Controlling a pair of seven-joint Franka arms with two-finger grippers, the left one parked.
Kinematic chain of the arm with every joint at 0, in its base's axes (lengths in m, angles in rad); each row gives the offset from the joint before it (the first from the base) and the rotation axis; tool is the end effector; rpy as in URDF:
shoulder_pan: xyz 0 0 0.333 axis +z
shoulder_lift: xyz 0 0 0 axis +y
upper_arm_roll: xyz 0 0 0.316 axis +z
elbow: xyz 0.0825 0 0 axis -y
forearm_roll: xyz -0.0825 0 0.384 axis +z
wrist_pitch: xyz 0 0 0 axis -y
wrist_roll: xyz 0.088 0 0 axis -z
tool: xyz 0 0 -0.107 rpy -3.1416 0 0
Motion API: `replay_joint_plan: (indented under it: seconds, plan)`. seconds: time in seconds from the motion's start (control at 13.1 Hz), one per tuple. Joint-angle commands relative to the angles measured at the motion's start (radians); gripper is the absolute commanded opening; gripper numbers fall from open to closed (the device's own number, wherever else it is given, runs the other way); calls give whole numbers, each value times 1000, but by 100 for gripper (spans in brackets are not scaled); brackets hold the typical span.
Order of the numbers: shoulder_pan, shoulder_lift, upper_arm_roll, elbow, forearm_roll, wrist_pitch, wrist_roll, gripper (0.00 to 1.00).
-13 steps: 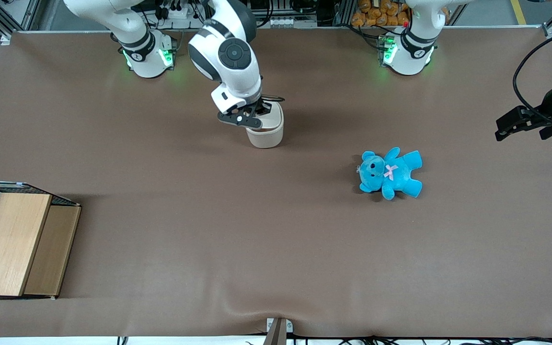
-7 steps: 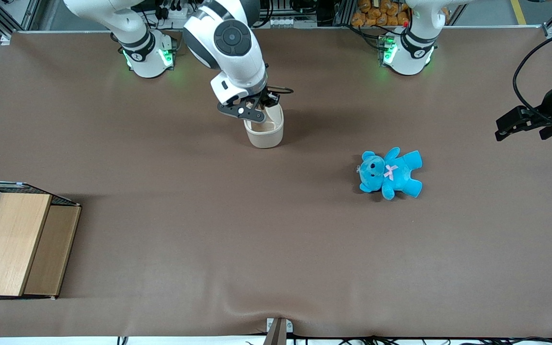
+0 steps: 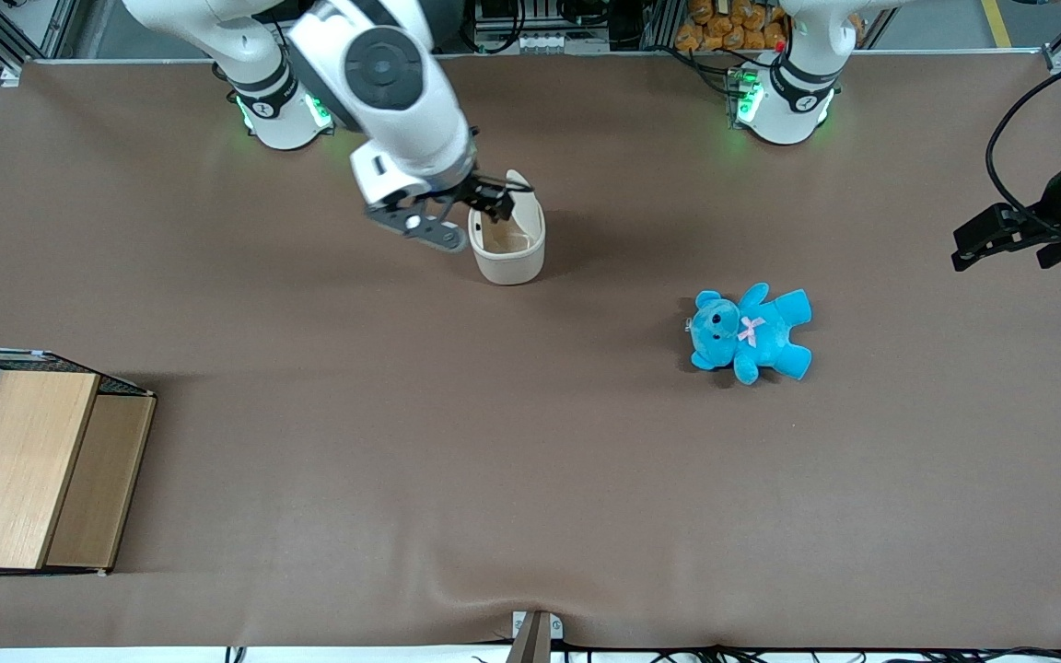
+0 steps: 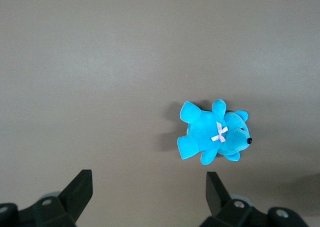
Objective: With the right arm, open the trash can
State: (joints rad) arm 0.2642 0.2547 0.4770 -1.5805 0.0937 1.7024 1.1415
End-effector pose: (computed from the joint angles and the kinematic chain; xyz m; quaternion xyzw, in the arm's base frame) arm 0.4701 0.4053 0.4970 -0.9709 0.2093 0.1150 0.0190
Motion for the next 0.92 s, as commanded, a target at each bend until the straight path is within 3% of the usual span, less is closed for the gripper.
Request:
replay_joint_plan:
  seconds: [0.0,0.38,0.84]
  plan:
    - [-92,-3,12,65,1,-67,-83,100]
    - [-224,-5,-18,154,-8,-174,-328,100]
    - [-226,-71,-283,171,-12,-271,-806,100]
